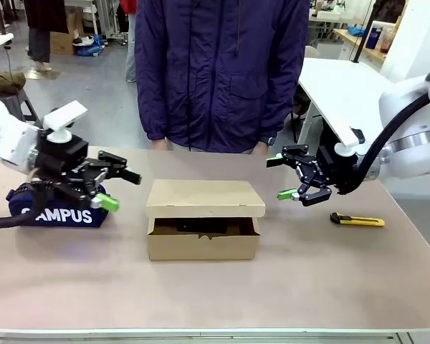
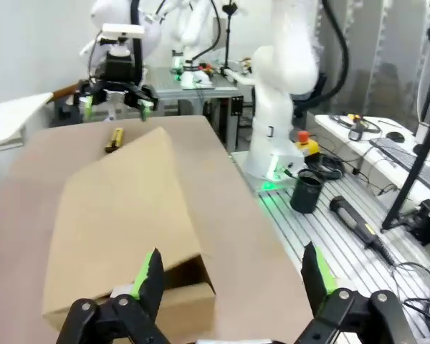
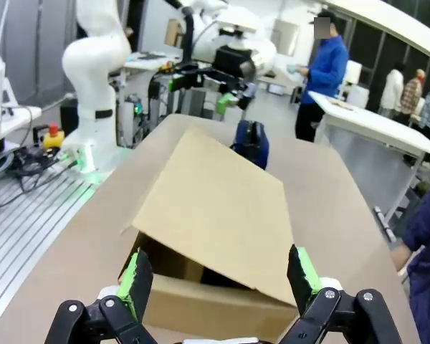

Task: Pack the item into the box.
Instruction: Close the Mailer Box.

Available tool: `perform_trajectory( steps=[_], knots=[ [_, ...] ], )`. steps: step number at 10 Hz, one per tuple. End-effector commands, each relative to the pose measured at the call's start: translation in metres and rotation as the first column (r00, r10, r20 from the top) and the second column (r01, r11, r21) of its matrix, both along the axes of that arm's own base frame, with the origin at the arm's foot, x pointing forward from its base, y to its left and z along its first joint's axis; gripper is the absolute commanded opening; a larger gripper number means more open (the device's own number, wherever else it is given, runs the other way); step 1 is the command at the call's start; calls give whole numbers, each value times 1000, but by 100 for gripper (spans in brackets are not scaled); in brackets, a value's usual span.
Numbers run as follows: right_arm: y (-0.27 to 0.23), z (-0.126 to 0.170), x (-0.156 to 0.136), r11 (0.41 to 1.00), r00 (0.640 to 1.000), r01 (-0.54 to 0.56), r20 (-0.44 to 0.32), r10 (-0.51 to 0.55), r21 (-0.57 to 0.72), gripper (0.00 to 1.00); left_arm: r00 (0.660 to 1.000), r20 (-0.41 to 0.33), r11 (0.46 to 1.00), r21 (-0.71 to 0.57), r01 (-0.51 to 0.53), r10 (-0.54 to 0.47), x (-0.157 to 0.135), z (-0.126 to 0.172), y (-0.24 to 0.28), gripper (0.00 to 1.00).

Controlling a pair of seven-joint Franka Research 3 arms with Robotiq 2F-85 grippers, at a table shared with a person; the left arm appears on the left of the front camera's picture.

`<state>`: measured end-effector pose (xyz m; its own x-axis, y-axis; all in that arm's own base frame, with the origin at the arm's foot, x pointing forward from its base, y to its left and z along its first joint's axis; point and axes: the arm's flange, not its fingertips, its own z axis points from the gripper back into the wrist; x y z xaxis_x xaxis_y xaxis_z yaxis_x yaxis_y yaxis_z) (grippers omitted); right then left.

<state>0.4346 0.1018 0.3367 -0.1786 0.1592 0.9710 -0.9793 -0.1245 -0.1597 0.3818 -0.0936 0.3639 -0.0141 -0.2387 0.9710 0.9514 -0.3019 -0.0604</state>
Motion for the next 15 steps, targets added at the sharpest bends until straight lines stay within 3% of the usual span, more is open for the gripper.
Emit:
perform_trajectory(
  steps=[1, 3, 5, 9, 15],
  knots=[
    [-6, 15, -7, 992, 990, 98, -107, -89, 77, 100, 998, 18, 989, -139, -53, 56, -5, 14, 21, 100],
    [19, 21, -8, 963, 963, 213, -202, -178, 167, 100, 992, -6, 964, -236, -124, 127, 9, 11, 1, 100],
    [48, 19, -2, 966, 945, 228, -268, -188, 127, 100, 974, -20, 937, -272, -221, 224, 24, 3, -26, 100],
    [87, -4, 2, 989, 942, 147, -307, -138, 7, 100, 975, 97, 976, -102, -190, 200, 30, -26, -76, 100],
    [87, -32, -20, 953, 939, 119, -280, -199, -280, 100, 983, 74, 984, 50, -171, 167, 28, -50, -91, 100]
  ],
)
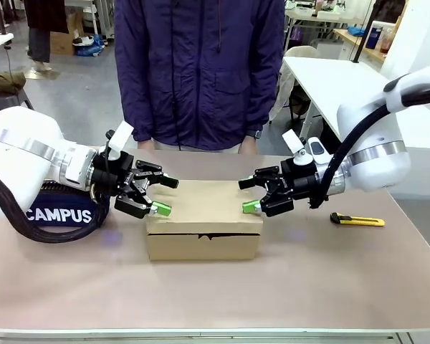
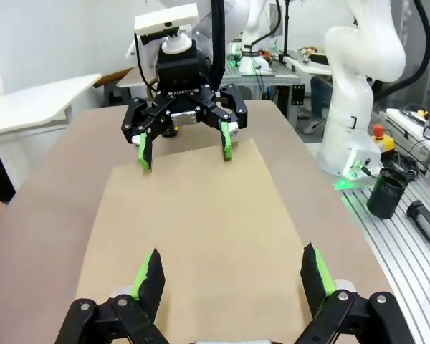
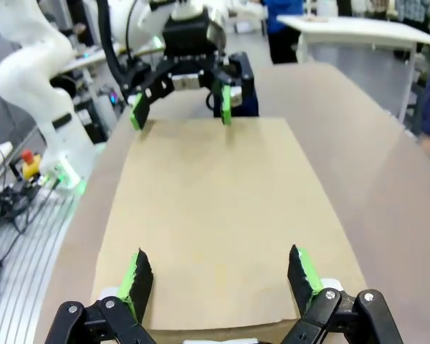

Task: Pack the item into the box.
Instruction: Close the Mailer Box.

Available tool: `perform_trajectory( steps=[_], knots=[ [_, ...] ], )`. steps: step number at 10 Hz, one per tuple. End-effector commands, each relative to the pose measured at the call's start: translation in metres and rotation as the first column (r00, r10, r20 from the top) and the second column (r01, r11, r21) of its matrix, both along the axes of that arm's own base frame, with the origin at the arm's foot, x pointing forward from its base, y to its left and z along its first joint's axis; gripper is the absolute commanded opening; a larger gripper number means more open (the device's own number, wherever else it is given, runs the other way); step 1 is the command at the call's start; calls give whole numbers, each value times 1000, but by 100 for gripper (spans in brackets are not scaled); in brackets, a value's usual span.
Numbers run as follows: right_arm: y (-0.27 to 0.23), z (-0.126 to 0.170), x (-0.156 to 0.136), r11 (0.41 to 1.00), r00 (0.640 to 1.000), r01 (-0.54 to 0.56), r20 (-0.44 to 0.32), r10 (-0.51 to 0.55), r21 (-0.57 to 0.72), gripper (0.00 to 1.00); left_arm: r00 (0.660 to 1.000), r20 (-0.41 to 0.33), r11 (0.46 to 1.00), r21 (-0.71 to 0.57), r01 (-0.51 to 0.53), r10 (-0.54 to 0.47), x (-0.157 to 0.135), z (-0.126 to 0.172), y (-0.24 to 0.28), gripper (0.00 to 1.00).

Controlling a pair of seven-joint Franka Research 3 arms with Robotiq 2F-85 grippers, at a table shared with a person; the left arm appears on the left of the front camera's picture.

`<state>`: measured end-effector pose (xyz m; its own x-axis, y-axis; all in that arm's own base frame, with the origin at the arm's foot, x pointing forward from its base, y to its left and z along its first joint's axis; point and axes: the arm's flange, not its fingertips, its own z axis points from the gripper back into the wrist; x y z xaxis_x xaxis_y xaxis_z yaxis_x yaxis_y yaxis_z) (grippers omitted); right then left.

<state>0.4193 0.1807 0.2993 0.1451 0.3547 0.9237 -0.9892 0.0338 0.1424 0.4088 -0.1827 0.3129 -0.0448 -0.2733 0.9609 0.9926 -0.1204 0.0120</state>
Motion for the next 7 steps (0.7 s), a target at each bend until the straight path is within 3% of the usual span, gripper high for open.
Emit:
perform_trajectory(
  steps=[1, 3, 7],
  knots=[
    [9, 4, -6, 996, 1000, -6, -13, 5, -93, 100, 999, -29, 999, 47, 22, -21, 0, -2, -2, 100],
    [10, 2, -6, 994, 999, -36, -22, 34, -102, 100, 998, -61, 995, 87, 40, -35, 0, -7, -2, 100],
    [-12, 19, -9, 998, 997, -65, -31, 65, -1, 100, 999, -40, 997, 77, 12, -9, 3, -1, 1, 100]
  ],
)
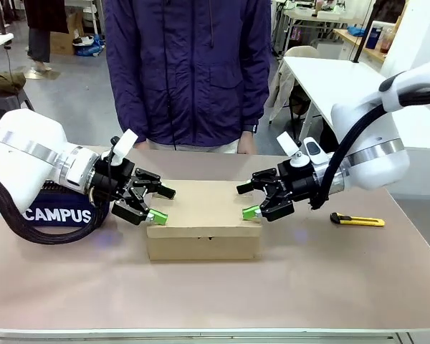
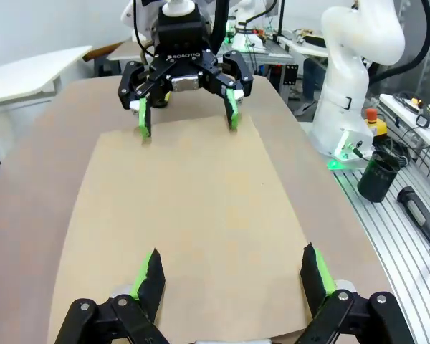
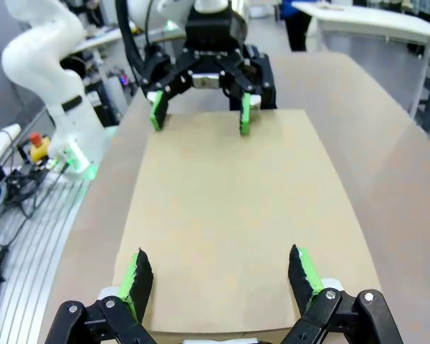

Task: Pack the item into the box.
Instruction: Close the Mailer Box.

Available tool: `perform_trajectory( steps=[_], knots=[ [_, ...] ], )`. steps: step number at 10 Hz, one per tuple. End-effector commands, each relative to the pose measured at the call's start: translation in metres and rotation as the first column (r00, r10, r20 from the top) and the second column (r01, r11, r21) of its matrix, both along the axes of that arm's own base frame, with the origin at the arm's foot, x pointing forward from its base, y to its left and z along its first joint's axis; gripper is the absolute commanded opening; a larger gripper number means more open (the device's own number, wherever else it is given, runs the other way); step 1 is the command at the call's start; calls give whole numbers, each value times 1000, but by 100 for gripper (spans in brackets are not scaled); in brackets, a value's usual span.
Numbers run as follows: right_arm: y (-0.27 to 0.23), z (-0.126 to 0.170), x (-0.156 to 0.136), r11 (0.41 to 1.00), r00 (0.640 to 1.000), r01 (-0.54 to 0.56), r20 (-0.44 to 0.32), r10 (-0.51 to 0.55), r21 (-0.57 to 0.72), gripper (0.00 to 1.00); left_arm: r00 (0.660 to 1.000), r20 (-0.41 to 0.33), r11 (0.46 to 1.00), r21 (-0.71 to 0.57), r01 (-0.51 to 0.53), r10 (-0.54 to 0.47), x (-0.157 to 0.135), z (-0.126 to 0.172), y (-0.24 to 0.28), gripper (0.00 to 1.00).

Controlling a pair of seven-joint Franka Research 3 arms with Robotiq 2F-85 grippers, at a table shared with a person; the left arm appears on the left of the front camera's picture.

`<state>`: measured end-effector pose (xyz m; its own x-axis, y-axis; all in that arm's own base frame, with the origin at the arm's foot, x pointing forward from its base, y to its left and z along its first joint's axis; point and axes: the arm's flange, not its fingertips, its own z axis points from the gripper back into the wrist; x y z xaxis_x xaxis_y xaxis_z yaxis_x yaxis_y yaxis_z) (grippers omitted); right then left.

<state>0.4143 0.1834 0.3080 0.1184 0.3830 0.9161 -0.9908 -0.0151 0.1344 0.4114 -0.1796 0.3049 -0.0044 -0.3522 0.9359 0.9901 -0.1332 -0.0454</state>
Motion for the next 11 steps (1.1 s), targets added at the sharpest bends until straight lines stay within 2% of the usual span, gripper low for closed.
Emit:
perform_trajectory(
  steps=[1, 3, 4, 5, 6, 7, 8, 9, 10, 11],
  knots=[
    [-29, 19, -7, 999, 998, 5, -60, -2, 44, 100, 999, 43, 1000, -17, -23, 24, -3, 19, 6, 100],
    [-67, 35, -21, 995, 989, 41, -148, -28, 86, 100, 995, 84, 998, -50, -44, 49, -22, 57, 37, 100],
    [-92, 40, -29, 992, 972, 82, -229, -59, 92, 100, 998, 28, 997, -62, -56, 58, -37, 79, 59, 100],
    [-118, 44, -39, 986, 948, 139, -301, -105, 96, 100, 994, -86, 995, -66, -80, 75, -50, 98, 83, 100],
    [-151, 49, -52, 974, 915, 204, -373, -153, 102, 100, 955, -254, 982, -64, -176, 155, -57, 116, 114, 100],
    [-184, 54, -64, 957, 885, 270, -419, -204, 105, 100, 869, -433, 965, 6, -262, 239, -59, 124, 141, 100],
    [-218, 59, -76, 948, 861, 299, -459, -220, 106, 100, 726, -608, 940, 113, -321, 321, -56, 130, 173, 100],
    [-250, 63, -82, 957, 830, 280, -519, -201, 77, 100, 570, -694, 873, 179, -455, 439, -51, 137, 205, 100],
    [-280, 67, -82, 973, 784, 228, -601, -156, 45, 100, 482, -709, 826, 263, -498, 516, -55, 143, 237, 100],
    [-303, 70, -78, 954, 707, 300, -675, -211, 16, 100, 434, -719, 810, 311, -497, 543, -62, 146, 260, 100]
  ],
)
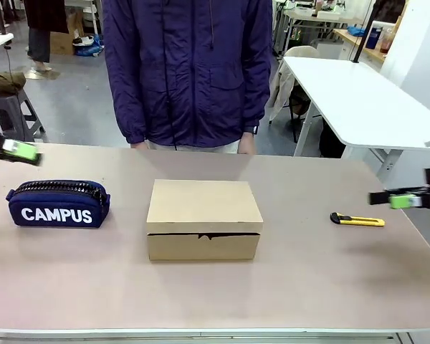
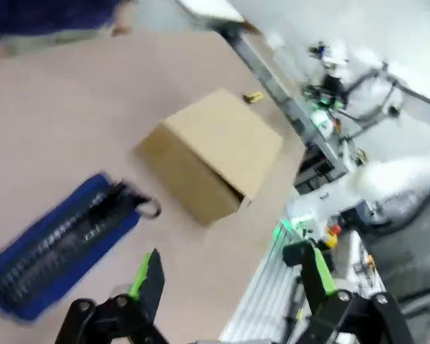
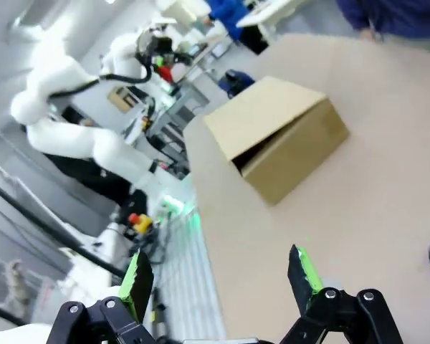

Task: Pack the item into the box.
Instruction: Close the Mailer Box.

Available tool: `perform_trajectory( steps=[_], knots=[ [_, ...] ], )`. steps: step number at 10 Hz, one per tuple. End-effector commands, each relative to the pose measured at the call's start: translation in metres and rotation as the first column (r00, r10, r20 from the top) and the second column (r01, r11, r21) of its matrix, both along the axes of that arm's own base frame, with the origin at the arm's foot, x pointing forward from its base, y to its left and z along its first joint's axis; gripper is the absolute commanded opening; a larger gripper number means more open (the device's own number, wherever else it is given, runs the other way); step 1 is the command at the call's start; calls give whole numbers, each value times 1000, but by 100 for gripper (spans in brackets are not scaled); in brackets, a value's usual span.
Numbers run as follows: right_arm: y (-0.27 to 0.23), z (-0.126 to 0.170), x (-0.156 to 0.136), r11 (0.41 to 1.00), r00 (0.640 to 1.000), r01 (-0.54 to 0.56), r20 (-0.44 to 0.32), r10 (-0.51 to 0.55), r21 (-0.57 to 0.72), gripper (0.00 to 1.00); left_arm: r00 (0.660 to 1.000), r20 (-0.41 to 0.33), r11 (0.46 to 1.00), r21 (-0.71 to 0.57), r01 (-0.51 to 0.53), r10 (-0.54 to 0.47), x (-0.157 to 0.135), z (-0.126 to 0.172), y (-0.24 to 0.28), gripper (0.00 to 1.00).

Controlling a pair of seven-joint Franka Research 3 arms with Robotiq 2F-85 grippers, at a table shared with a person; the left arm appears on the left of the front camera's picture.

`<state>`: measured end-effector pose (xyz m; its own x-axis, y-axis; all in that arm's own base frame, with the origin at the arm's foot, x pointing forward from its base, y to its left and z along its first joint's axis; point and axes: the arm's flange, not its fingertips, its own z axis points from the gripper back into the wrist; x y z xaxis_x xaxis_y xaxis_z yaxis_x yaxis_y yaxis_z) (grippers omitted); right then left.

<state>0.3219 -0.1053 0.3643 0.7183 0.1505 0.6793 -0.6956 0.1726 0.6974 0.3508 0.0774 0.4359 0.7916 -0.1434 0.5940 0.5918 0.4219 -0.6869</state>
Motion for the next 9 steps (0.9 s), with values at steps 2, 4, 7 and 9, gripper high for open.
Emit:
perform_trajectory(
  steps=[2, 4, 7, 9],
  knots=[
    [-55, 19, 19, 992, 951, 123, -282, -127, -35, 100, 968, -170, 981, -20, -192, 186, -19, 25, 46, 100],
    [-80, 29, 24, 990, 898, 130, -417, -140, -54, 100, 948, -199, 965, -34, -261, 249, -26, 24, 76, 100],
    [-84, 40, 29, 961, 837, 210, -475, -272, -181, 100, 940, -235, 969, 23, -247, 245, -21, 7, 85, 100],
    [-85, 30, 29, 981, 877, 173, -441, -192, -84, 100, 946, -202, 964, -33, -266, 254, -26, 17, 86, 100]
  ],
)
